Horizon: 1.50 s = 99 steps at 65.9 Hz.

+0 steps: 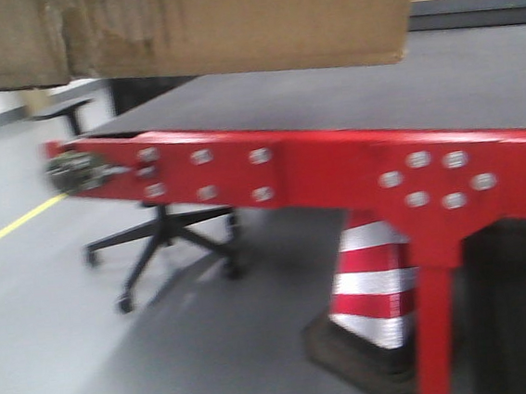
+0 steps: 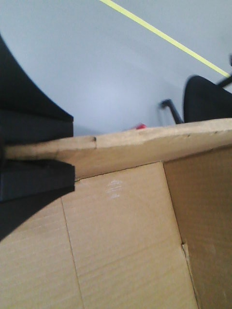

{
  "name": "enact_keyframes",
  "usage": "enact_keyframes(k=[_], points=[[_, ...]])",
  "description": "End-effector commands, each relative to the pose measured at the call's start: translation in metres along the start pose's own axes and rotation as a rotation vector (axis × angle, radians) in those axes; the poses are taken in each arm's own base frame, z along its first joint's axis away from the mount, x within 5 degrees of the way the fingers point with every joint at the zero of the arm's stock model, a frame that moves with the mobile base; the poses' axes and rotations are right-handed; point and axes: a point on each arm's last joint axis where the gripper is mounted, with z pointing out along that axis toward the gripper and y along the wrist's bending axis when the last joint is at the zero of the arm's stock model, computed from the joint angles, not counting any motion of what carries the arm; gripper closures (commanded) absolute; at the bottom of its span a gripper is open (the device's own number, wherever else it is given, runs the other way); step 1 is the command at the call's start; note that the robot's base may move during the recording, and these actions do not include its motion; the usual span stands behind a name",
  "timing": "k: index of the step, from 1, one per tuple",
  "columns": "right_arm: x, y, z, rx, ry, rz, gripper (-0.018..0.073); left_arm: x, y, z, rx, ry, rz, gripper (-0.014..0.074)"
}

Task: Grab carton from right shelf to conveyor
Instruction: 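Carry the carton with both grippers over the grey conveyor belt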

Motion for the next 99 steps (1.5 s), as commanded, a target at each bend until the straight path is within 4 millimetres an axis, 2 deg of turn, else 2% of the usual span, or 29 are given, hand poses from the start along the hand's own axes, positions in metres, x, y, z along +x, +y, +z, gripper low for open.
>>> enact_keyframes(k=[1,99], points=[[-0.0049,-0.0041,-0.0082,0.033,-0.050,-0.040,0.0631,-0.0026,0.0142,-0.0054,-0.122,-0.036,0.049,0.0615],[-0.0049,-0.0041,-0.0082,0.033,-0.050,-0.040,0.0631,-0.0036,0.0171,-0.0059,-0.155,-0.046,0.061,0.0615]])
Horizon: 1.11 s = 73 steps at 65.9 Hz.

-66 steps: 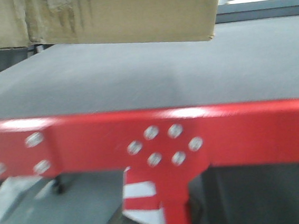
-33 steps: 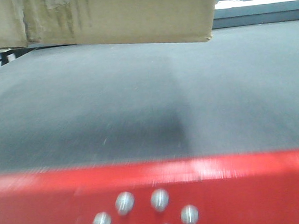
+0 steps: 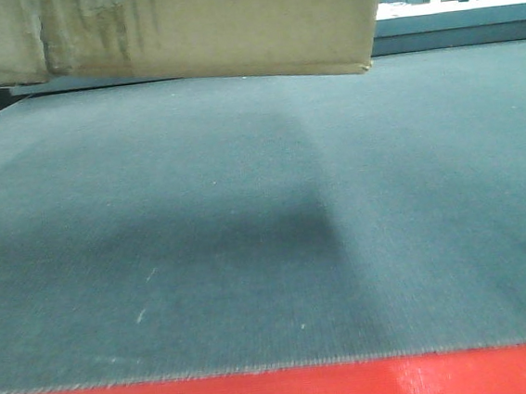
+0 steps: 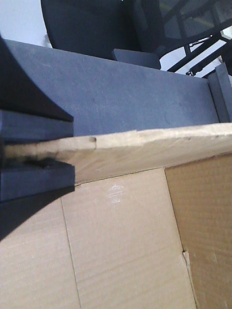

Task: Grab carton from right shelf to conveyor
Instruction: 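Carry the carton with both grippers over the grey conveyor belt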

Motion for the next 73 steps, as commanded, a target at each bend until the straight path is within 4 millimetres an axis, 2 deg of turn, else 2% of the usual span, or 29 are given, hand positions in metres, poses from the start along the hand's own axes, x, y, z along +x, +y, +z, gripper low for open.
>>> enact_keyframes(k=[1,73], points=[[-0.0051,-0.0050,-0.0082,0.044,-0.052,-0.047,0.0631,-0.0010,0.0149,-0.0048,-0.120,-0.019,0.042,0.0615],[-0.0051,-0.0050,-0.0082,0.044,-0.052,-0.047,0.0631,-0.0010,0.0148,-0.0048,-0.119,-0.018,0.041,0.0615]])
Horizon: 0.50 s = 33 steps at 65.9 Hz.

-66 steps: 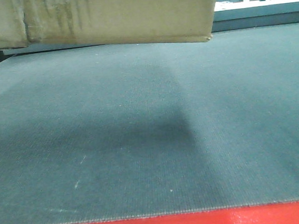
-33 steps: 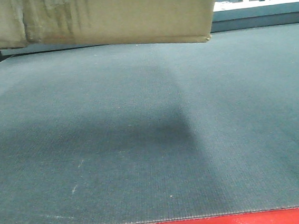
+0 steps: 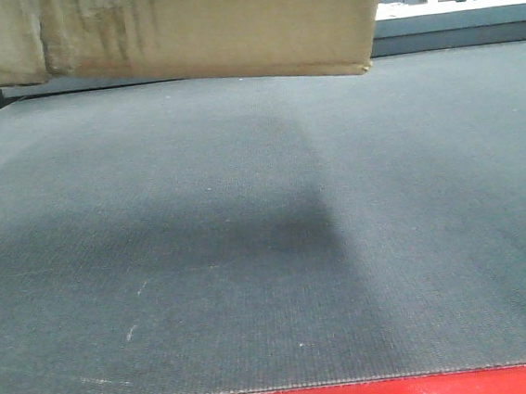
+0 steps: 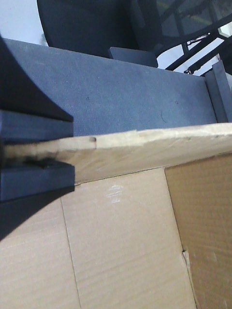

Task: Grab carton from right shelf to conveyor
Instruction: 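Carry the carton with both grippers over the grey conveyor belt, then lower the carton with both grippers onto the conveyor belt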

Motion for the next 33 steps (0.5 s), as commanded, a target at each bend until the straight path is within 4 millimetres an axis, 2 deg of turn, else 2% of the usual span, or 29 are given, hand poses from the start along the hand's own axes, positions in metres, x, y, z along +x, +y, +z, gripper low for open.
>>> enact_keyframes(k=[1,13,27,33], points=[[-0.005,-0.005,-0.009,0.044,-0.053,-0.047,0.0631,-0.001,0.015,-0.005,-0.119,-0.018,0.041,0.0615],[-0.004,-0.004,-0.009,0.035,-0.045,-0.041,0.0631,0.000,0.013,-0.005,-0.094,-0.011,0.032,0.0615],[-0.005,-0.016,-0.010,0.075,-0.031,-0.017,0.0631,-0.009,-0.006,0.002,0.209,-0.081,-0.147,0.0615],[-0.006,-0.028,-0.009,0.110,-0.032,0.005,0.0631,-0.014,-0.008,0.013,0.249,-0.101,-0.197,0.0615]])
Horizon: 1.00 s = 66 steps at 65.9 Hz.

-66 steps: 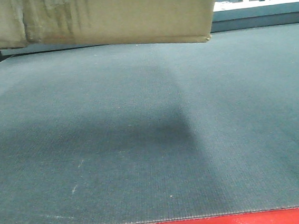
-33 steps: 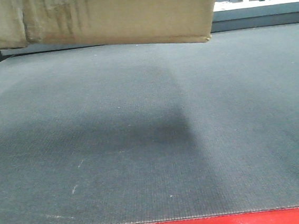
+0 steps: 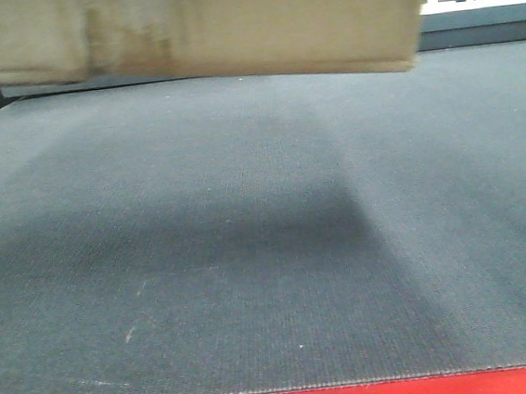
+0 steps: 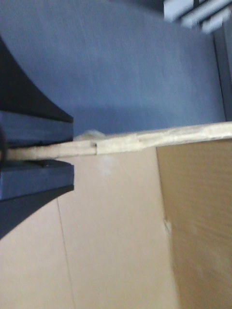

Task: Grab carton from right shelf to conveyor
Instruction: 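Lower the carton with both grippers onto the conveyor belt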

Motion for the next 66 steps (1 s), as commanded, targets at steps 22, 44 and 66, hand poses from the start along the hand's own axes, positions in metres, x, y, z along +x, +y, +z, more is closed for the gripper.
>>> enact_keyframes(k=[22,44,66], points=[[-0.011,-0.044,0.050,0.141,-0.007,0.031,0.0631,-0.005,-0.018,0.092,0.054,0.011,-0.024,0.0615],[0.003,-0.055,0.134,0.167,0.098,-0.019,0.0624,0.017,-0.036,0.166,0.058,0.141,0.002,0.0596],[0.003,-0.060,0.139,0.181,0.097,-0.027,-0.0022,0.019,-0.038,0.173,0.057,0.150,0.004,-0.0019]])
